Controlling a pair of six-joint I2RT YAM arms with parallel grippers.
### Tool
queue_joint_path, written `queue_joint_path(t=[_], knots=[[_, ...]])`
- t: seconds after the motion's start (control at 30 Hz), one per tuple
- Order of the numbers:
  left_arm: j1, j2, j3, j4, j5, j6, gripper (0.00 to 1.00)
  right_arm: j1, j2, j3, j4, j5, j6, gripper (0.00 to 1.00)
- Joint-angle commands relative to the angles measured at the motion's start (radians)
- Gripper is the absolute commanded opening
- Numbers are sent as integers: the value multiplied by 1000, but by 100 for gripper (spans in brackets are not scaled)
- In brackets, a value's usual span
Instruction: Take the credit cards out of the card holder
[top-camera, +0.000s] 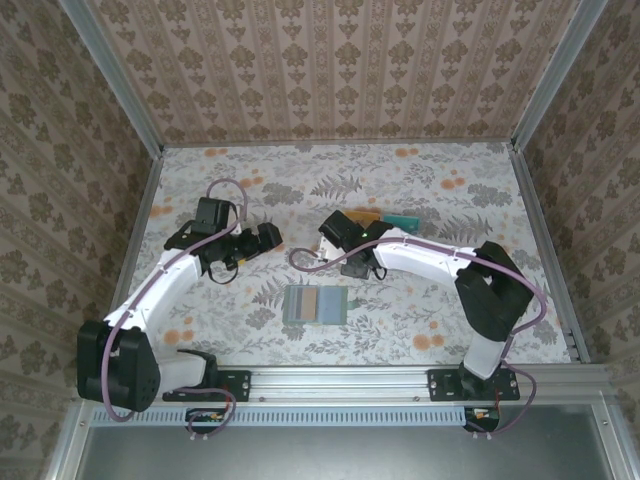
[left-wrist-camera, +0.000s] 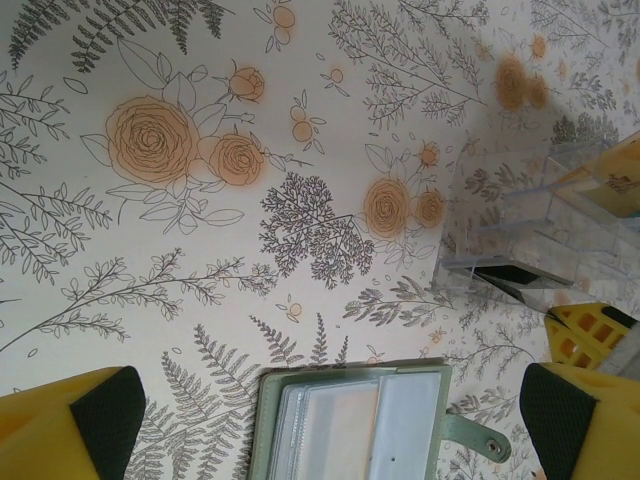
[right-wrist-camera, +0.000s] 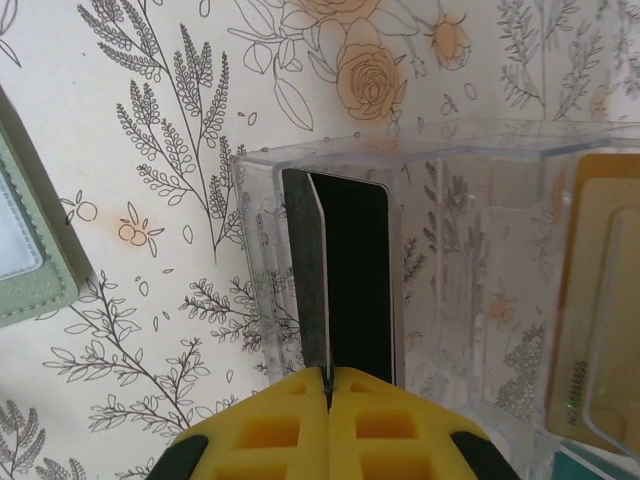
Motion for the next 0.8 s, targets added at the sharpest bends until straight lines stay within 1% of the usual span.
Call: queue_joint_path(t=[0.0,0.1,0.13,0.17,0.2,0.23,0.4,0.6,0.77], knots=[[11,8,33,0,18,25,100,4,37,-4,20,23,6,0],[13,9,33,-1,19,25,100,1,54,4,16,33,19,0],[15,11,33,0,20,25,100,1,58,6,14,34,24,4],[15,12,34,0,23,25,100,1,60,7,13,36,29,17],[16,16,33,2,23,26,100,1,62,7,13,38,35,27],[17,16,33,2,25,25,100,0,63,7,12,42,39,30],[18,22,34,5,28,25,100,-3,52,4,21,70,56,32],[19,34,30,14,36,20,100,-18,40,-2,57,145,74,33],[19,32,28,17,42,20,100,-33,49,11,50,182,105,33]])
